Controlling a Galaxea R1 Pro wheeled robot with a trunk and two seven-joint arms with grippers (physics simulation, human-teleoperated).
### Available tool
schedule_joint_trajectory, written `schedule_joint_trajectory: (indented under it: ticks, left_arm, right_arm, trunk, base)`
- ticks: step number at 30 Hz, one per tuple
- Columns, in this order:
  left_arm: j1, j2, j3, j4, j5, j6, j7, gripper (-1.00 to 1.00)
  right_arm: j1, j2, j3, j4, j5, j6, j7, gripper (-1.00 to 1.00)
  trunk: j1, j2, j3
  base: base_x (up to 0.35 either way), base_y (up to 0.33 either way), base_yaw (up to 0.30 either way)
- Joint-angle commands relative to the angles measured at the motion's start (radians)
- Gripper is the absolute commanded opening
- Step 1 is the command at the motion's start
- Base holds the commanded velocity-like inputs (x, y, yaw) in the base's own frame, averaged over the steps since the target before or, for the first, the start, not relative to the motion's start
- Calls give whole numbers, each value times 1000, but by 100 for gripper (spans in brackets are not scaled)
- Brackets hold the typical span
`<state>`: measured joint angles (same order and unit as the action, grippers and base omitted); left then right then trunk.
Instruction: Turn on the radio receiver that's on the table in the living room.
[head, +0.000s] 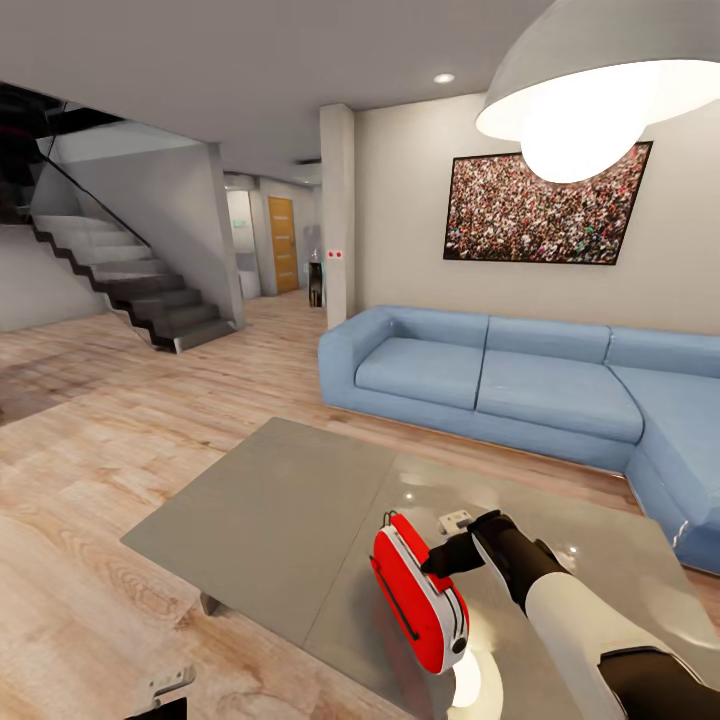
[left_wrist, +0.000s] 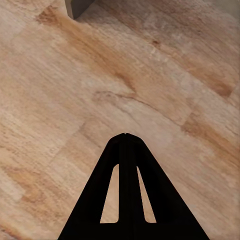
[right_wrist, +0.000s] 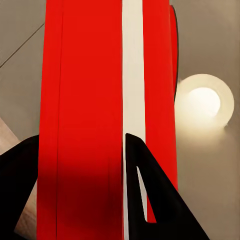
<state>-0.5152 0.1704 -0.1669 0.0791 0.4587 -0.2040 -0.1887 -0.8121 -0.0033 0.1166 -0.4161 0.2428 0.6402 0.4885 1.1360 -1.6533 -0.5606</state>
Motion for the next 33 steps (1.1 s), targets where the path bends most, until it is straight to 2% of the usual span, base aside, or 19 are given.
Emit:
schedule_joint_trajectory:
  ticks: [1, 9, 10, 25, 33]
  left_arm:
    - [0, 0, 0, 0, 0, 0, 0, -100]
    - [0, 0, 0, 0, 0, 0, 0, -100]
    - [0, 0, 0, 0, 0, 0, 0, -100]
    - [0, 5, 0, 0, -7, -6, 1, -100]
    - [0, 10, -2, 0, -9, -6, 2, -100]
  right_arm:
    - [1, 0, 0, 2, -2, 1, 1, -100]
    - [1, 0, 0, 4, -2, 1, 1, -100]
    - [1, 0, 0, 6, -2, 1, 1, 100]
    - [1, 0, 0, 11, -3, 1, 1, 100]
    - [2, 0, 0, 11, -3, 1, 1, 100]
  trunk:
    - [0, 0, 0]
    - [0, 0, 0]
    - [0, 0, 0]
    - [0, 0, 0]
    - [-30, 56, 25]
  base:
    - [0, 0, 0]
    - [0, 0, 0]
    - [0, 0, 0]
    - [0, 0, 0]
    - [0, 0, 0]
